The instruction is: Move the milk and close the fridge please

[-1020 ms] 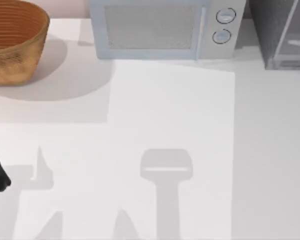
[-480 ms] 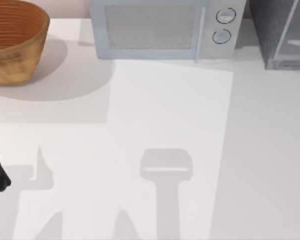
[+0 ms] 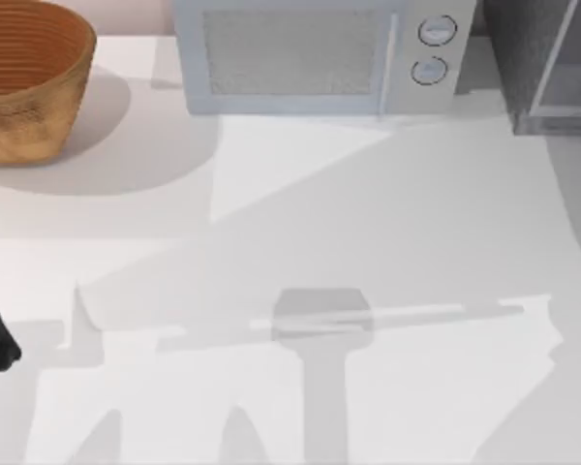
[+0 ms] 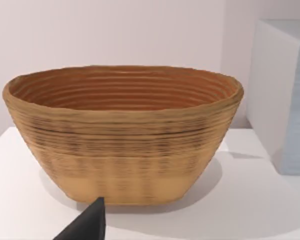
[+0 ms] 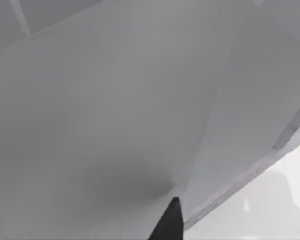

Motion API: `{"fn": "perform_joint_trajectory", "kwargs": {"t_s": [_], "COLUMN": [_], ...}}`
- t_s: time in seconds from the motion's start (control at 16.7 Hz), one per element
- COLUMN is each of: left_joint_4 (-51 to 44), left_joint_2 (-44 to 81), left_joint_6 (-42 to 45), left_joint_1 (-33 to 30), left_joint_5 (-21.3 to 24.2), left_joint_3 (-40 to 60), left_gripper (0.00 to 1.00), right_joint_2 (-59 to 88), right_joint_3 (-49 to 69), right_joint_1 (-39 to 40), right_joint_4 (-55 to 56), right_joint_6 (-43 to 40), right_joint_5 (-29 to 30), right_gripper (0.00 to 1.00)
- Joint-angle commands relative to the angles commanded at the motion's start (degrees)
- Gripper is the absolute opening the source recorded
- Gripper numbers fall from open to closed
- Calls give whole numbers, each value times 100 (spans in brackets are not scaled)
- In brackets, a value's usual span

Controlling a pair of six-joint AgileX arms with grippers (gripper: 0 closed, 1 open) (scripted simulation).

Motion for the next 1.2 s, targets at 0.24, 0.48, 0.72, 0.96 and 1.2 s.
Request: {"fn": "perform_joint_trajectory", "kwargs": {"t_s": [0.24, 0.48, 0.72, 0.96, 1.2], "left_joint_4": [0, 0, 0, 0, 0], "left_joint_2": [0, 0, 0, 0, 0], "left_joint_6": [0, 0, 0, 0, 0], "left_joint_1": [0, 0, 0, 0, 0], "left_joint_5": [0, 0, 0, 0, 0], "left_joint_3": [0, 0, 0, 0, 0], "left_gripper": [100, 100, 100, 100, 100], "right_joint_2": [-312, -504, -539, -423, 292], "right_joint_3": [-466, -785, -849, -782, 20], "right_joint_1": [1362, 2291, 2483, 2402, 2418], "right_joint_4": [545, 908, 981, 929, 758], "right_joint_6": [919, 1523, 1641, 1617, 1630], "right_joint_5": [1043, 1743, 1881, 1912, 1911], "right_gripper": [100, 100, 100, 100, 100]}}
